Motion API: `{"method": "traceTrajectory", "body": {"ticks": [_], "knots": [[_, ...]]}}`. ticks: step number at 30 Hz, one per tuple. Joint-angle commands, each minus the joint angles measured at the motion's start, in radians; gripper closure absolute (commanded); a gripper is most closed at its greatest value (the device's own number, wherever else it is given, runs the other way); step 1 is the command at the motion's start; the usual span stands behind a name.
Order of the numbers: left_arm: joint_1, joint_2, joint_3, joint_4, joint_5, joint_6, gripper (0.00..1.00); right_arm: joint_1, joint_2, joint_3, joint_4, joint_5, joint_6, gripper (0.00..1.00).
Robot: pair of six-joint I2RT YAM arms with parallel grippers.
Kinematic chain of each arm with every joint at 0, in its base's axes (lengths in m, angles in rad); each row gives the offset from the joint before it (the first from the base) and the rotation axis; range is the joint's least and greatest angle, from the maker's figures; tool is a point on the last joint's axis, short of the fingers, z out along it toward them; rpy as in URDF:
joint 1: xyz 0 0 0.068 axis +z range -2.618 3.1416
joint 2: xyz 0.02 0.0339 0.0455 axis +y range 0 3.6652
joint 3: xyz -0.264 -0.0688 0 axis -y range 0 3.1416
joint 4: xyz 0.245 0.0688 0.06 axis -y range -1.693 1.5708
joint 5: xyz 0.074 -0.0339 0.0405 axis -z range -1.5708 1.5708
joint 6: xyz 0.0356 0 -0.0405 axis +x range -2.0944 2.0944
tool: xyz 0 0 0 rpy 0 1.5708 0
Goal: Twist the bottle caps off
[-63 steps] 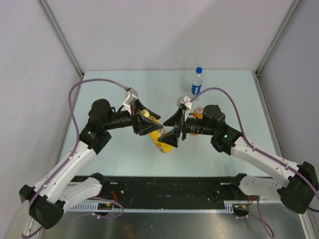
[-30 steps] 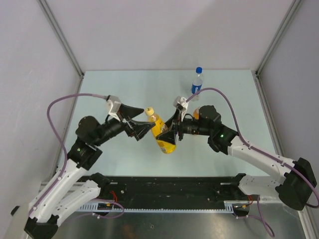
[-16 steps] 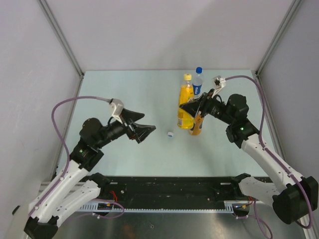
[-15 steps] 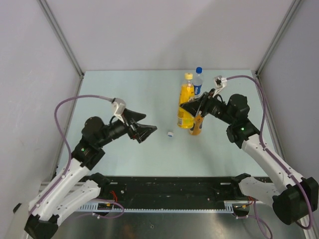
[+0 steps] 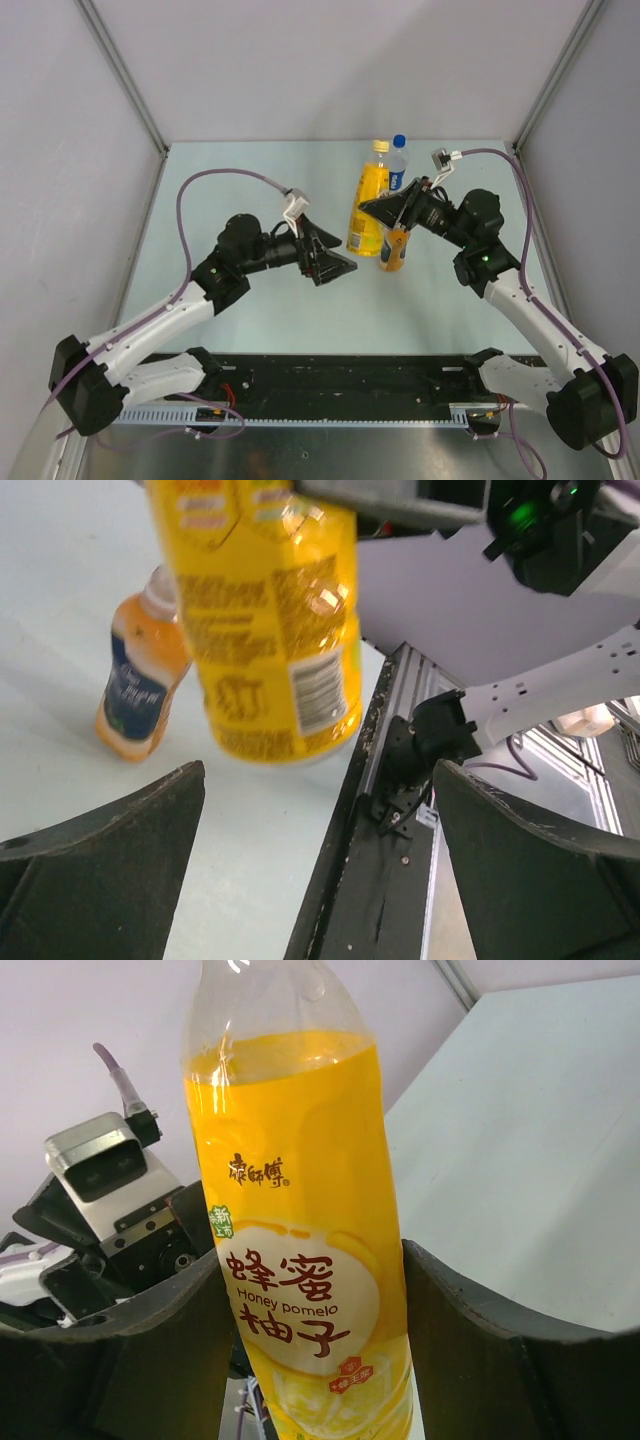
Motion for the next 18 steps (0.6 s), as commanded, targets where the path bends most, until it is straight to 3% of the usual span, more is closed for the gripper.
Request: {"method": "traceTrajectory", "body": {"ticks": [1, 13, 16, 18], "knots": [[-0.027, 0.055, 0.099, 0.089, -0.018, -0.019, 0.01, 0.011, -0.013, 0.017, 0.066, -0.008, 0.044, 0.55], [-0.075, 0.206, 0.206, 0.107, -0.063, -0.05, 0.01, 0.061, -0.047, 0.006, 0.044, 0.029, 0.04, 0.55], [-0.083, 0.235, 0.221, 0.107, -0.072, -0.054, 0.06, 0.066, -0.054, 0.002, 0.043, 0.031, 0.041, 0.54], [-0.085, 0.245, 0.226, 0.109, -0.068, -0.054, 0.16, 0.067, -0.06, 0.001, 0.041, 0.031, 0.038, 0.55]]}}
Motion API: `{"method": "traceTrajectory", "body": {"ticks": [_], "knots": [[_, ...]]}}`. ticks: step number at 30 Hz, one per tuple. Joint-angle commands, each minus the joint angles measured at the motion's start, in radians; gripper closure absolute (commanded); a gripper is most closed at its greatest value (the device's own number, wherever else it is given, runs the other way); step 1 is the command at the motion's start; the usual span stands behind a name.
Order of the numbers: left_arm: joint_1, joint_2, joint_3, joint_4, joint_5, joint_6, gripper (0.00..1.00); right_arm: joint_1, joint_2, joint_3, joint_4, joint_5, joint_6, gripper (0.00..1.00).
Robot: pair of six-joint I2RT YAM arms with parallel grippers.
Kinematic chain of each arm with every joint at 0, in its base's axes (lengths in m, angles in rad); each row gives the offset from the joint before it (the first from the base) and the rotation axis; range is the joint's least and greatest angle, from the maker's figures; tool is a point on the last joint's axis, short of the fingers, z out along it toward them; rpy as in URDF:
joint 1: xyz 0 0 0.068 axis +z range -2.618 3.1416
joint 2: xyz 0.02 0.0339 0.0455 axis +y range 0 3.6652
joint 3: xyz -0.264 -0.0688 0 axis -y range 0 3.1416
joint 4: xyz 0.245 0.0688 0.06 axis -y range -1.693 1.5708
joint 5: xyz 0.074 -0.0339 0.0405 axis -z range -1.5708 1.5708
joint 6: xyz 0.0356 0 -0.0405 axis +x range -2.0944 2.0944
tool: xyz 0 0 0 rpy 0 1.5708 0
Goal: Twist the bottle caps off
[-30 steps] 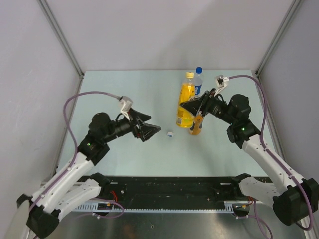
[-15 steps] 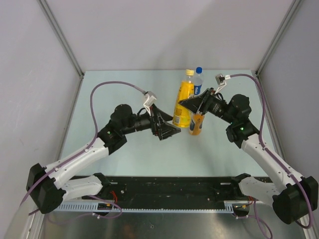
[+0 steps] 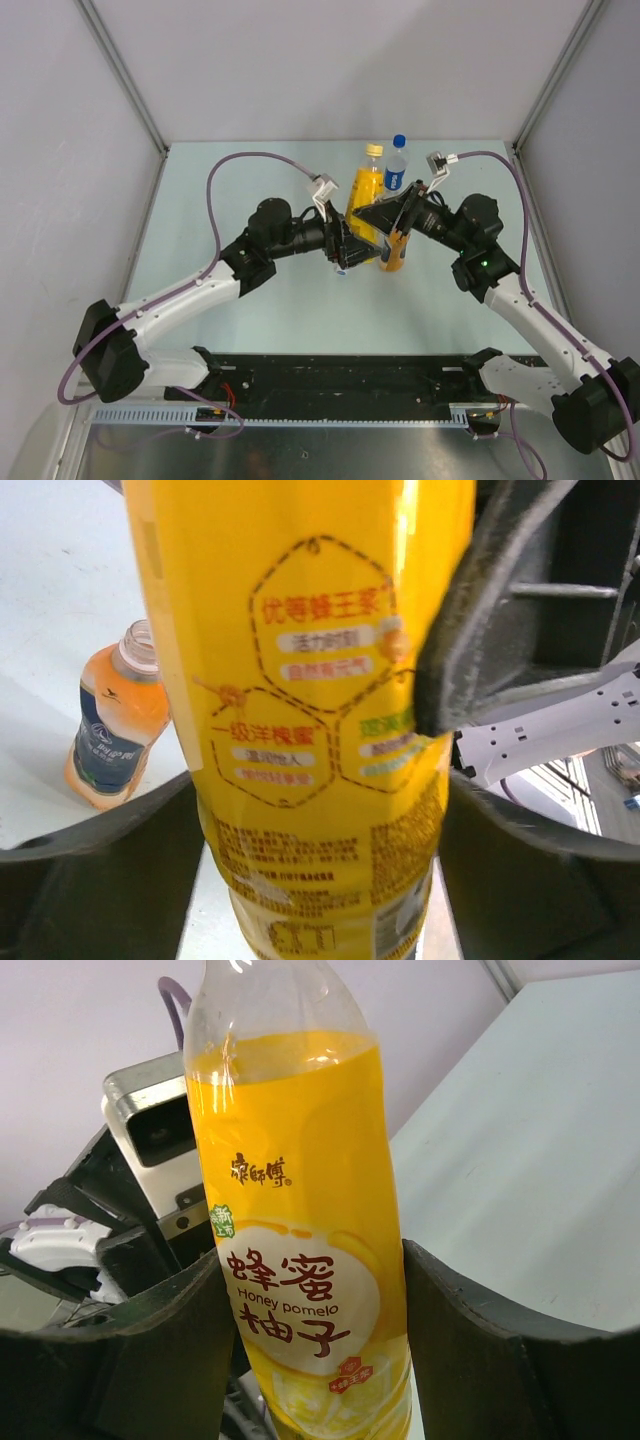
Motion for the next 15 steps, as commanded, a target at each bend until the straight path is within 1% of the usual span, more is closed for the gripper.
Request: {"method": "traceTrajectory", "body": {"ticks": [1, 4, 6, 10, 12, 15], "knots": [[-0.008, 0.017, 0.049, 0.043, -0.015, -0.014, 0.24, 0.007, -0.036, 0.001, 0.031, 0.018, 0.001, 0.55], [-0.009, 0.015, 0.048, 0.049, -0.01, -0.01, 0.45, 0.008, -0.042, 0.001, 0.028, 0.025, -0.004, 0.54], [-0.011, 0.011, 0.046, 0.049, -0.009, -0.006, 0.51, 0.009, -0.043, 0.001, 0.029, 0.025, -0.005, 0.54], [-0.011, -0.014, 0.018, 0.049, -0.022, 0.011, 0.54, 0.008, -0.043, 0.001, 0.032, 0.019, -0.009, 0.52], [-0.011, -0.028, -0.001, 0.048, -0.03, 0.028, 0.55, 0.007, -0.043, 0.001, 0.034, 0.015, -0.013, 0.48], [-0.01, -0.059, -0.034, 0.027, -0.043, 0.058, 0.56, 0.003, -0.042, 0.001, 0.031, 0.009, -0.021, 0.3]]}}
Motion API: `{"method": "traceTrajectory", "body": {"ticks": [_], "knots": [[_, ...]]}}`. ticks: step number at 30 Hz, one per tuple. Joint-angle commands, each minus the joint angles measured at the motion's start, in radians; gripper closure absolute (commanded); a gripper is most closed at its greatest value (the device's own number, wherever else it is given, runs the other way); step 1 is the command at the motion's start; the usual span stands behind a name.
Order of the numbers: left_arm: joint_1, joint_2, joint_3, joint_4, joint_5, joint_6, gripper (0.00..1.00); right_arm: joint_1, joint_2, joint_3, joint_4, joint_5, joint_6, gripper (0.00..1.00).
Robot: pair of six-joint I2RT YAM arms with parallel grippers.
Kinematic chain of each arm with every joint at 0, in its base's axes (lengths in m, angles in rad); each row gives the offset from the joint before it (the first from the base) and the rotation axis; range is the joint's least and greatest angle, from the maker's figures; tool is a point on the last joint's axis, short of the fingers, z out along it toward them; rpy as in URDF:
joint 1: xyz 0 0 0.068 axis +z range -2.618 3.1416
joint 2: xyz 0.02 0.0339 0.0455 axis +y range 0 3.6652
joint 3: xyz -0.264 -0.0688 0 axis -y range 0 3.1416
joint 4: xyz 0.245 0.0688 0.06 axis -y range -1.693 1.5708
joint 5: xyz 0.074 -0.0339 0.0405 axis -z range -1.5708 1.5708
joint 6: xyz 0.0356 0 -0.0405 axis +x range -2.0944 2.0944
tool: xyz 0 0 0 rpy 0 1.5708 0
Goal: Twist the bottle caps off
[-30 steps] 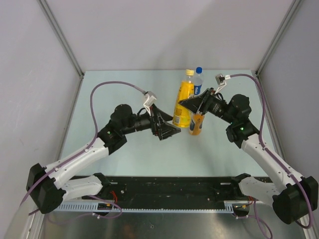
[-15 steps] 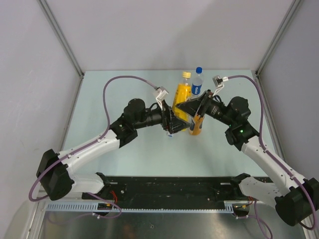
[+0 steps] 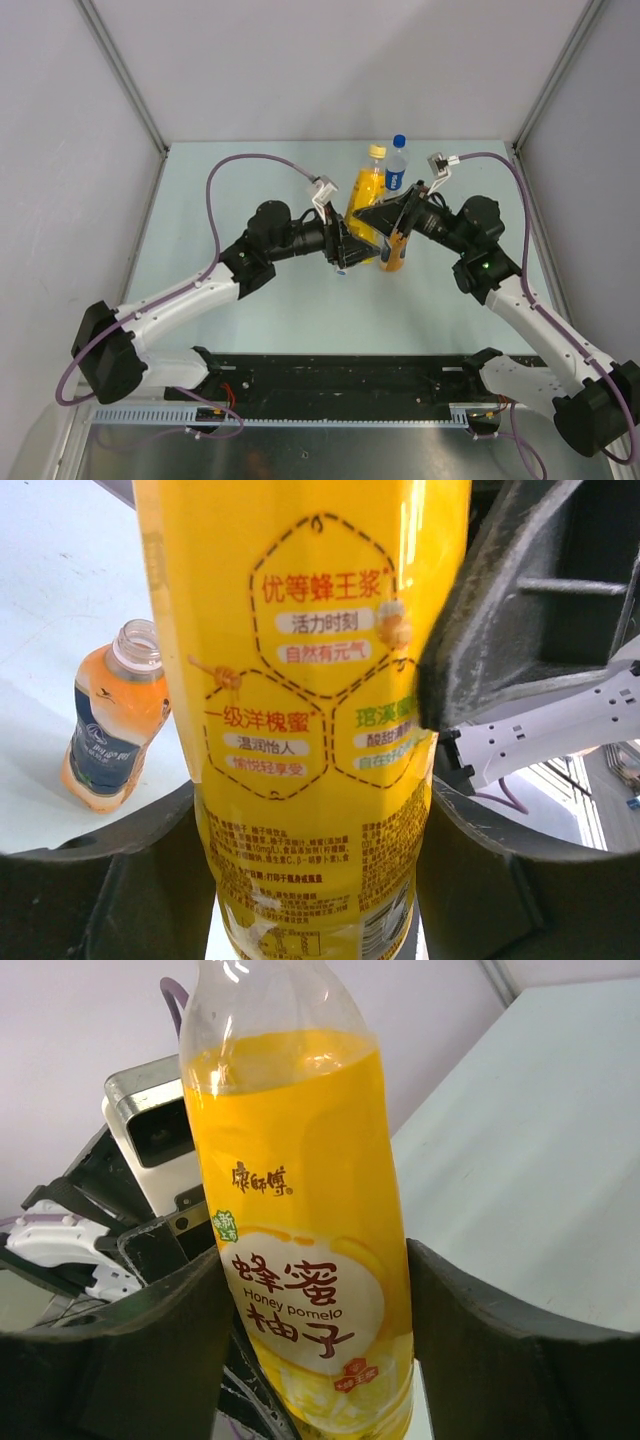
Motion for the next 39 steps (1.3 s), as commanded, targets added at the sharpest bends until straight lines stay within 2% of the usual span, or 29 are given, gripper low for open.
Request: {"method": "traceTrajectory", "body": {"ticks": [1, 4, 7, 19, 28, 32, 39], "knots": [[-0.003, -0.075, -0.042, -0.004, -0.041, 0.081, 0.56, -0.001, -0.024, 0.006, 0.036, -0.008, -0.006, 0.23], [-0.004, -0.111, -0.067, -0.074, -0.078, 0.129, 0.56, -0.004, -0.019, 0.006, 0.029, -0.01, -0.015, 0.07], [-0.003, -0.148, -0.087, -0.165, -0.14, 0.18, 0.55, -0.01, -0.013, 0.006, 0.024, -0.018, -0.019, 0.01], [-0.003, -0.275, -0.251, -0.37, -0.27, 0.255, 0.54, -0.001, 0.03, 0.008, -0.035, 0.044, -0.084, 0.01], [-0.015, -0.387, -0.367, -0.478, -0.329, 0.267, 0.55, 0.04, 0.214, 0.134, -0.198, 0.061, -0.107, 0.01], [-0.045, -0.391, -0.335, -0.588, -0.47, 0.266, 0.57, 0.068, 0.299, 0.213, -0.28, 0.072, -0.114, 0.01], [-0.111, -0.325, -0.251, -0.744, -0.722, 0.261, 0.62, 0.097, 0.348, 0.254, -0.268, 0.082, -0.09, 0.02]]}}
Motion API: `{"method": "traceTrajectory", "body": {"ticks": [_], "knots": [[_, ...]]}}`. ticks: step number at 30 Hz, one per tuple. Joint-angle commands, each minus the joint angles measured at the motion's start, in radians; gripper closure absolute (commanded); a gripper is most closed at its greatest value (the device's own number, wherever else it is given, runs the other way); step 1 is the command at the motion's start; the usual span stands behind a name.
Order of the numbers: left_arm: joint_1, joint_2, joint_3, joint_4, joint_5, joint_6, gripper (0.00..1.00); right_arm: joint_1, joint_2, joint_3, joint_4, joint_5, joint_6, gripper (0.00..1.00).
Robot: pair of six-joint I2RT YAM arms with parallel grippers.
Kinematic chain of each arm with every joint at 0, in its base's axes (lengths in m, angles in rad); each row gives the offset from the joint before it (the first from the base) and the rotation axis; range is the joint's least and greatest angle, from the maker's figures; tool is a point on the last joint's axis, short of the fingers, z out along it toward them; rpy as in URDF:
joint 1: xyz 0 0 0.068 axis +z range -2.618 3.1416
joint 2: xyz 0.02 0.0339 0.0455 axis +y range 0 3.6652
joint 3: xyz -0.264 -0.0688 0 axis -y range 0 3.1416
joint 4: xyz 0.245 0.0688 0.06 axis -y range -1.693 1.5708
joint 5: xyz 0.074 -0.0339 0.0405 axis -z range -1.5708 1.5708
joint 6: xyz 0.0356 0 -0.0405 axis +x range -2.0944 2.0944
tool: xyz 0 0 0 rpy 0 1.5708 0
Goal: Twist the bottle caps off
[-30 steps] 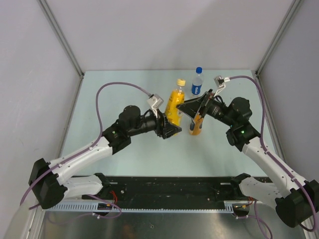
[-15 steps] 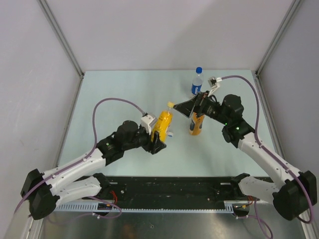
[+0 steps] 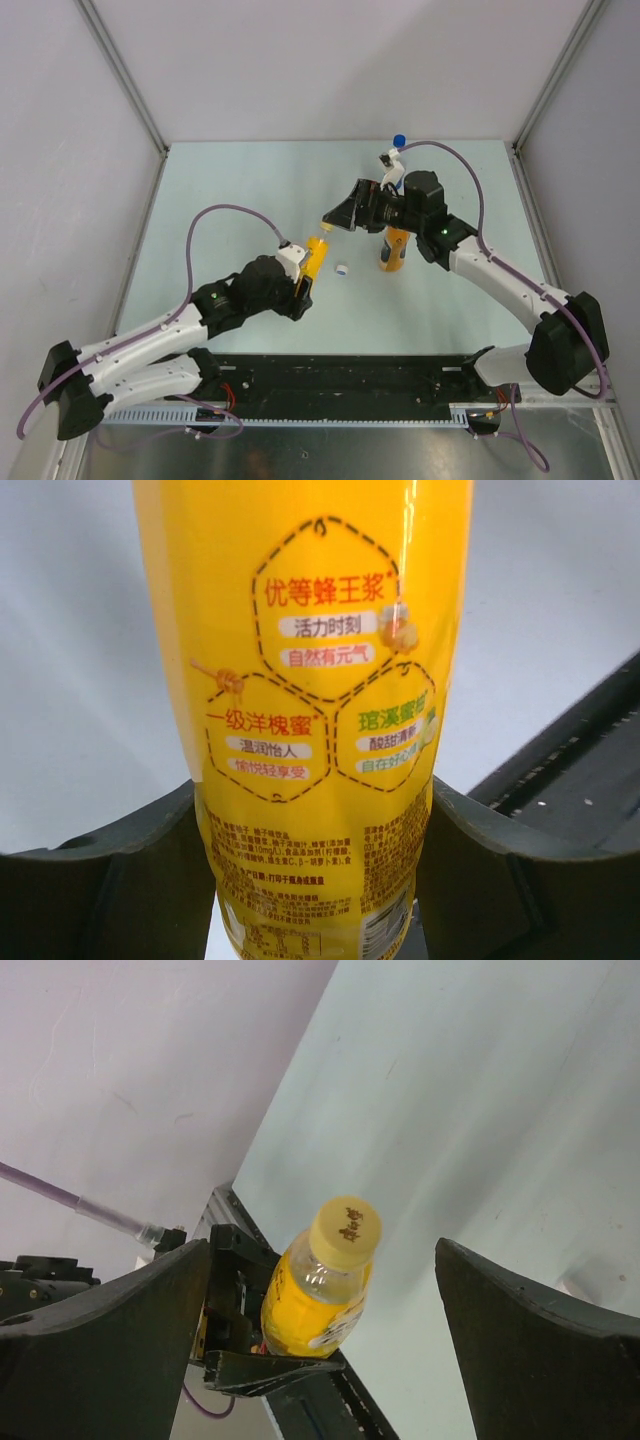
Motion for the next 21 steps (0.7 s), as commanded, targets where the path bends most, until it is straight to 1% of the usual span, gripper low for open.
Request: {"method": "traceTrajectory", "body": {"ticks": [1, 7, 12, 14, 21], "knots": [[-0.039, 0.025, 0.083, -0.095, -0.215, 0.016, 0.63, 0.019, 0.017, 0.069, -0.008, 0.026, 0.001, 0.03], [-0.089, 0.023, 0.107, -0.123, -0.356, 0.002, 0.67, 0.044, 0.061, 0.092, -0.033, 0.061, 0.007, 0.08], [-0.139, 0.042, 0.118, -0.141, -0.441, -0.002, 0.71, 0.053, 0.084, 0.096, -0.021, 0.037, 0.027, 0.24], [-0.167, 0.057, 0.121, -0.147, -0.477, -0.006, 0.72, 0.056, 0.086, 0.096, -0.014, 0.029, 0.034, 0.28], [-0.22, 0.119, 0.151, -0.154, -0.537, -0.007, 0.72, 0.062, 0.084, 0.096, -0.006, 0.019, 0.056, 0.31]]}}
